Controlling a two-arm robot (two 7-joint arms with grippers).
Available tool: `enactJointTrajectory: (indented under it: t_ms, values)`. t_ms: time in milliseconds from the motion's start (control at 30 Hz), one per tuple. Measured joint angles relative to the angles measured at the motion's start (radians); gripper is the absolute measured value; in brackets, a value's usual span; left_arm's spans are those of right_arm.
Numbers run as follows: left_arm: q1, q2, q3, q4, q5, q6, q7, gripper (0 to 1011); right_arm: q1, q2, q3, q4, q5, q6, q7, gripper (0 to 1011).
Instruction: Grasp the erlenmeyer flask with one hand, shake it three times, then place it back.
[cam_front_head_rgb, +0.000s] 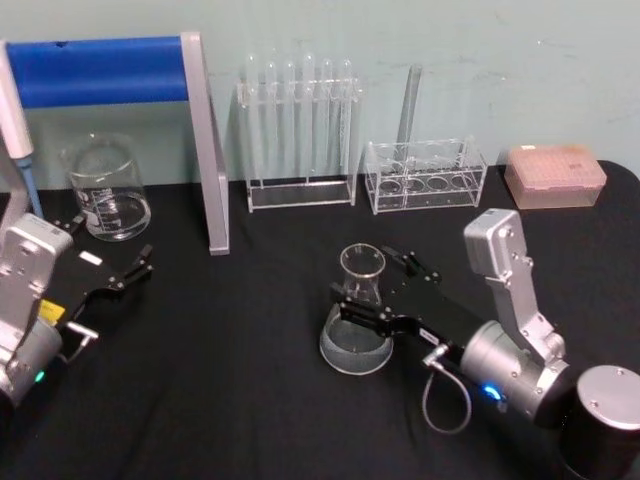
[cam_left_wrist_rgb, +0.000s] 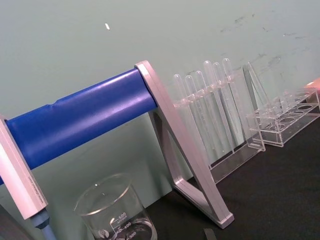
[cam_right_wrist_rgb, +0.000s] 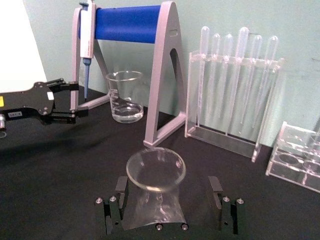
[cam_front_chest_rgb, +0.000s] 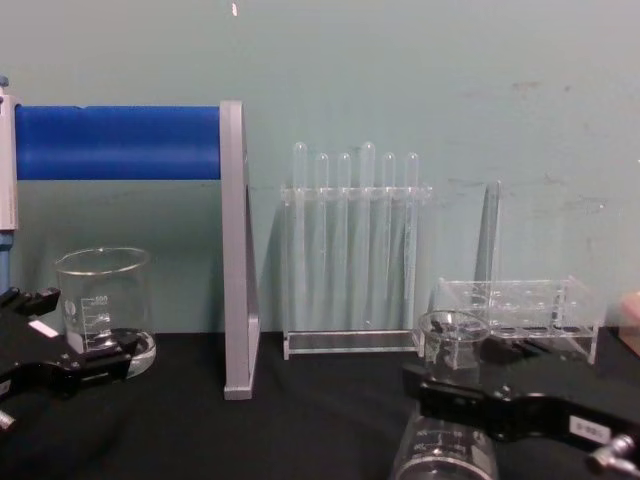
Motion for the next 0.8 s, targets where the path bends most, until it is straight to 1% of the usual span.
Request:
enactJointTrajectory:
  t_ms: [200,267,300,400,467,533,633,800]
  values:
    - [0.0,0.0,0.0,0.0,0.0,0.0,0.0,1001,-0.034,0.029,0.021,-0.026,0.021,0.006,0.009,1000]
    - [0.0,0.0,0.0,0.0,0.0,0.0,0.0,1001,-0.053,0.046,0.03,-0.041,0.034,0.005,0.019,1000]
    - [0.0,0.0,0.0,0.0,0.0,0.0,0.0,1001,-0.068,0.06,0.037,-0.054,0.043,0.001,0.03,1000]
    - [0.0,0.0,0.0,0.0,0.0,0.0,0.0,1001,-0.089,0.08,0.047,-0.073,0.057,-0.01,0.044,1000]
    - [0.0,0.0,0.0,0.0,0.0,0.0,0.0,1001,-0.117,0.106,0.06,-0.098,0.074,-0.025,0.056,1000]
    - [0.0,0.0,0.0,0.0,0.0,0.0,0.0,1001,-0.123,0.111,0.063,-0.102,0.077,-0.029,0.058,1000]
    - [0.0,0.0,0.0,0.0,0.0,0.0,0.0,1001,-0.146,0.131,0.079,-0.117,0.088,-0.041,0.058,1000]
    - [0.0,0.0,0.0,0.0,0.0,0.0,0.0,1001,-0.157,0.137,0.1,-0.122,0.092,-0.05,0.033,1000]
